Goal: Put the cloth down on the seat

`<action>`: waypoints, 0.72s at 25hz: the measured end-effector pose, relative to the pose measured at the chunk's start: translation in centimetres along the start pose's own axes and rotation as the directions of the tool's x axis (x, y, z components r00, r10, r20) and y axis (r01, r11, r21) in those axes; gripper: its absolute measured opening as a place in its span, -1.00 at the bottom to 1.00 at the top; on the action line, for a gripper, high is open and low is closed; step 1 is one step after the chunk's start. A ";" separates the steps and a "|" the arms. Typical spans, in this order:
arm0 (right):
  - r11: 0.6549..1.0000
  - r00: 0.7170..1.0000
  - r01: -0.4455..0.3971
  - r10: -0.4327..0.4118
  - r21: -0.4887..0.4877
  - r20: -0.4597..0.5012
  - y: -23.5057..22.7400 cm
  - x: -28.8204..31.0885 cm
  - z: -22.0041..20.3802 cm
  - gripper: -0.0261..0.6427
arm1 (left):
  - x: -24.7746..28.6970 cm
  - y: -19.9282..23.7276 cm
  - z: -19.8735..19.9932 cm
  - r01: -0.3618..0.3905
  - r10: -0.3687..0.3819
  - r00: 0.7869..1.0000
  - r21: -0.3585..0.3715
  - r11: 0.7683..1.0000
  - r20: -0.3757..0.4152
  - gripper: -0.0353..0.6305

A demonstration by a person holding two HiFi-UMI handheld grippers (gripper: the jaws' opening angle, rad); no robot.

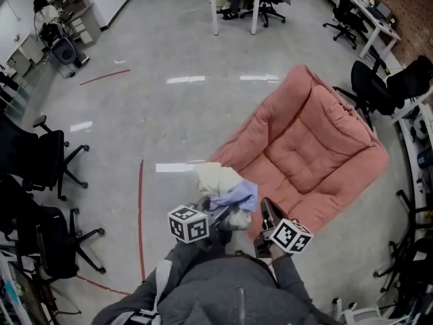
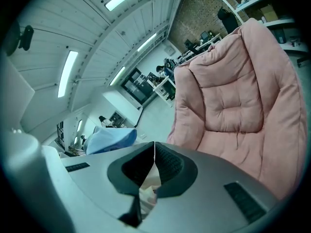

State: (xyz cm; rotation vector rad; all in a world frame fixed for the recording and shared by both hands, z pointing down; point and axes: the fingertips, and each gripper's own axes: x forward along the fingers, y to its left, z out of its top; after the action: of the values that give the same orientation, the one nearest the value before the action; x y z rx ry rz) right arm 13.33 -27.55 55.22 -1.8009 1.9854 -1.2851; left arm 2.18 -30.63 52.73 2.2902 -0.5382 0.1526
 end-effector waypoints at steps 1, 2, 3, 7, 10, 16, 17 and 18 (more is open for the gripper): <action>1.000 1.000 0.001 -0.001 -0.005 0.007 0.0 0.4 0.4 -0.89 | 0.3 0.4 0.4 0.002 -0.002 1.000 0.003 1.000 -0.003 -0.50; 1.000 1.000 0.003 -0.002 -0.009 0.013 0.0 0.9 0.9 -0.89 | 0.6 0.7 0.8 0.003 -0.003 1.000 0.005 1.000 -0.005 -0.50; 1.000 1.000 0.004 -0.004 -0.012 0.018 -0.1 1.3 1.3 -0.89 | 1.0 1.0 1.2 0.002 -0.002 1.000 0.006 1.000 -0.007 -0.50; 1.000 0.999 0.018 -0.017 -0.014 0.042 0.1 3.0 2.9 -0.89 | 2.2 2.8 3.3 0.000 0.000 1.000 0.017 1.000 -0.015 -0.50; 1.000 0.998 0.024 -0.023 -0.020 0.054 0.4 4.2 3.7 -0.89 | 3.3 4.0 4.8 0.003 -0.002 1.000 0.033 0.999 -0.026 -0.50; 1.000 0.995 0.021 -0.019 -0.020 0.094 1.0 6.1 6.3 -0.89 | 6.1 5.2 7.6 0.017 -0.015 0.999 0.051 0.999 -0.028 -0.50; 0.999 0.995 0.027 -0.023 -0.031 0.102 1.0 6.3 6.9 -0.89 | 6.7 5.3 7.9 0.012 -0.011 1.000 0.050 0.999 -0.027 -0.49; 0.999 0.994 0.032 -0.027 -0.042 0.108 1.0 6.5 7.6 -0.89 | 7.2 5.5 8.3 0.008 -0.007 1.000 0.049 0.999 -0.024 -0.49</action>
State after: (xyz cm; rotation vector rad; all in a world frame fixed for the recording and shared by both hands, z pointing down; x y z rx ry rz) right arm 15.72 -36.93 52.49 -1.8836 1.9517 -1.1347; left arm 5.90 -42.32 52.49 2.3345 -0.5191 0.1909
